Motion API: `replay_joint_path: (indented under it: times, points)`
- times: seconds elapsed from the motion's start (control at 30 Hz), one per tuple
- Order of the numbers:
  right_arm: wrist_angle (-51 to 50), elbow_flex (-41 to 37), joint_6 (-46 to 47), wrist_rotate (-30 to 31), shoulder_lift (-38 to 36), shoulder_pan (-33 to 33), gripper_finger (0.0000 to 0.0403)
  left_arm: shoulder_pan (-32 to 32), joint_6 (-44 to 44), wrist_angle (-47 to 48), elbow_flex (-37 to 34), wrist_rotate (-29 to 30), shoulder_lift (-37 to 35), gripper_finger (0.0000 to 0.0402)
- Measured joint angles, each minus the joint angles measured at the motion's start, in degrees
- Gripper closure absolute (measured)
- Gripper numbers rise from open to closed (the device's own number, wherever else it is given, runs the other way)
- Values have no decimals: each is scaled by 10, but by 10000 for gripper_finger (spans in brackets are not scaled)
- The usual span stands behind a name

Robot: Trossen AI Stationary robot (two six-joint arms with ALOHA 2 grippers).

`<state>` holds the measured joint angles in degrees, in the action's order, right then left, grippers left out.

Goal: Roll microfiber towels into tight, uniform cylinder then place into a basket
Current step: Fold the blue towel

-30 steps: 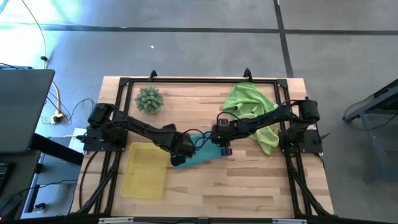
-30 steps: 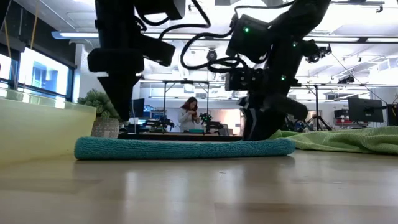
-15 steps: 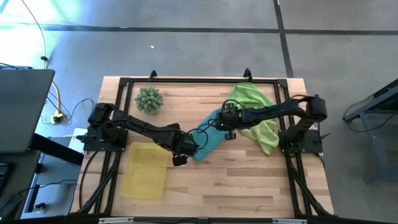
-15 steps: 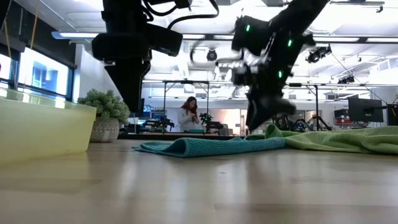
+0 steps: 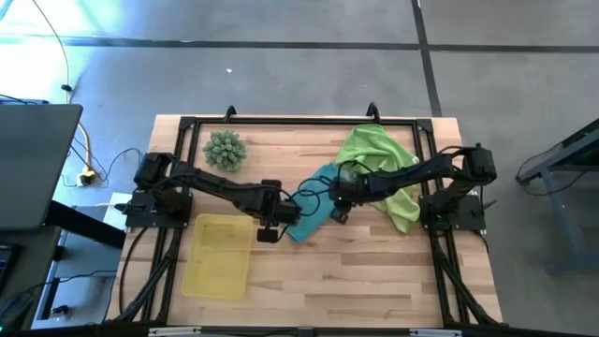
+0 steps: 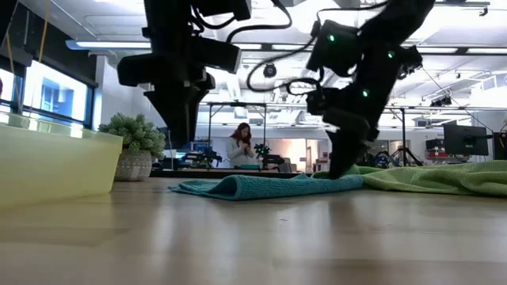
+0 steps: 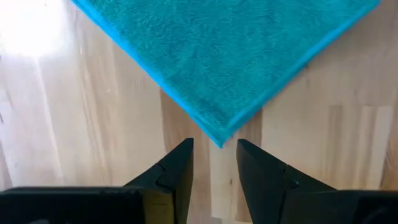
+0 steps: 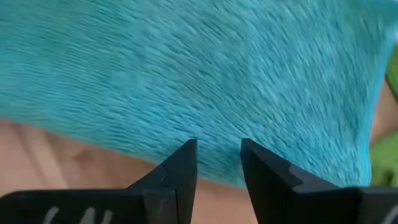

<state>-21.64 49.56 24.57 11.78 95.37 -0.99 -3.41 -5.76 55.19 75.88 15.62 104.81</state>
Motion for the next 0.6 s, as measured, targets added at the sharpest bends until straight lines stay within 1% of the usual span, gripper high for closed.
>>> replay_joint_path:
  times: [0.07,0.13,0.23,0.3,0.4,0.53,0.6]
  points:
    - [1,-12,13,1,0,0,286,4,0,7,0,-2,0,294]
    - [-2,-25,4,1,0,0,286,7,0,14,0,-11,0,296]
    - [7,-43,-53,7,-3,-3,286,8,0,17,0,-43,0,299]
    - [8,-52,-104,32,-4,-7,286,8,9,16,0,-72,0,301]
    - [16,-61,-213,94,-4,-15,286,2,49,6,-1,-109,0,304]
    - [35,-58,-375,164,0,-22,286,-5,128,-53,-26,-115,0,307]
    - [36,-43,-419,184,1,-22,286,-4,140,-85,-38,-119,0,308]
